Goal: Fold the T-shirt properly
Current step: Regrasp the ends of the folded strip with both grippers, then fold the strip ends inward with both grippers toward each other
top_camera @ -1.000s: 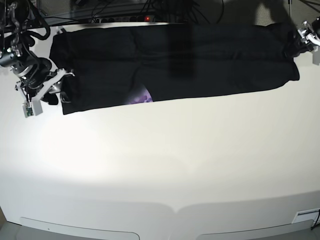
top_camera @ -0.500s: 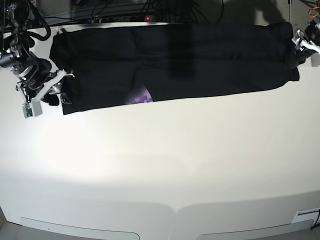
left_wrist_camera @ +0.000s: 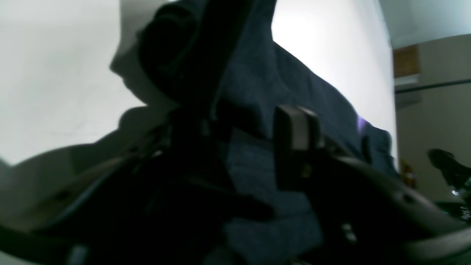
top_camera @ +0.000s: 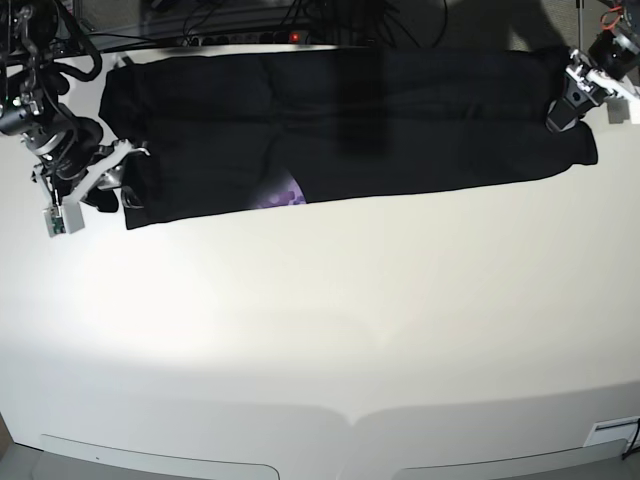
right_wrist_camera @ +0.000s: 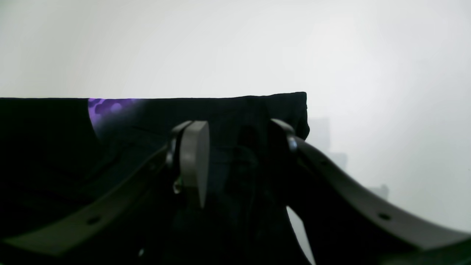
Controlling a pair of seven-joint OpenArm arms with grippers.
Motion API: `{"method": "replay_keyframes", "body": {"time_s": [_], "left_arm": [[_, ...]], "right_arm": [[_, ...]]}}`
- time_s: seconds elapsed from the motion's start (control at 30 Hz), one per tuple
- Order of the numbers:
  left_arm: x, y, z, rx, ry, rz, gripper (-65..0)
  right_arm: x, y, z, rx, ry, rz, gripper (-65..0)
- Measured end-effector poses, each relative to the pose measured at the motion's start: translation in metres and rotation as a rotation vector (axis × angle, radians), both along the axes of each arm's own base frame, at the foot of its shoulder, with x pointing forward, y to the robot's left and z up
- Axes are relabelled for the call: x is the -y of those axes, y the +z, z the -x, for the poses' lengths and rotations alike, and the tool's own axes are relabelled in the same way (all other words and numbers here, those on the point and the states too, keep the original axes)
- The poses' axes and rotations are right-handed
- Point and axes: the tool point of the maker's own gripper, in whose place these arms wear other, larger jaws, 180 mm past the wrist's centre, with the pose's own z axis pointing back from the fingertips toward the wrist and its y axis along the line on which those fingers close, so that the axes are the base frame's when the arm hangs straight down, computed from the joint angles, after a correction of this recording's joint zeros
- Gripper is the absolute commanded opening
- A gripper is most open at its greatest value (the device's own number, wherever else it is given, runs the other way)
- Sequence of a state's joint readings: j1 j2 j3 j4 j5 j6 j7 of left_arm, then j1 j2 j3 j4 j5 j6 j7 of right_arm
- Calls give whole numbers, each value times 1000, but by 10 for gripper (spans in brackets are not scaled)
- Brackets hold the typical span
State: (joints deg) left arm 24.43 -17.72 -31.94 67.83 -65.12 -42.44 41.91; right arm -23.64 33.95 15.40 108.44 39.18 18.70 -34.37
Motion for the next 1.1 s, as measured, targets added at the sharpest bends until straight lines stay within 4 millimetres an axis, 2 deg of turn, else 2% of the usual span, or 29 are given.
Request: {"method": "replay_keyframes", "body": {"time_s": [0.07,0.13,0.23,0.4,0.63,0.77,0.83,0.9,1.1], "left_arm": [[-4,-2,-1,2,20,-25,-489],[-7,-5,0,-15,33,-32,-644],[-9,-4,-1,-5,45,-39,-650],[-25,-1,-10,65,110,-139,-650],[-31,1,-50,80,-2,-320,-650],[-46,8,-63,71,-48,-391,-650],[-57,12,-65,58,-53,-424,-650],[-67,16,-65,52,-65,-452,-650],[-89,35,-72,75,-66,-491,-650]], "right_arm": [[0,0,0,-1,0,0,-383],[0,0,0,0,0,0,-383],[0,0,0,0,0,0,-383],[-3,3,-1,12,0,-31,-386],[-15,3,1,17,38,-69,-386],[-21,-2,5,11,27,-100,-386],[-33,-4,8,10,64,-117,-386],[-52,-8,12,11,120,-150,-386],[-122,-31,34,-61,282,-216,-386]]}}
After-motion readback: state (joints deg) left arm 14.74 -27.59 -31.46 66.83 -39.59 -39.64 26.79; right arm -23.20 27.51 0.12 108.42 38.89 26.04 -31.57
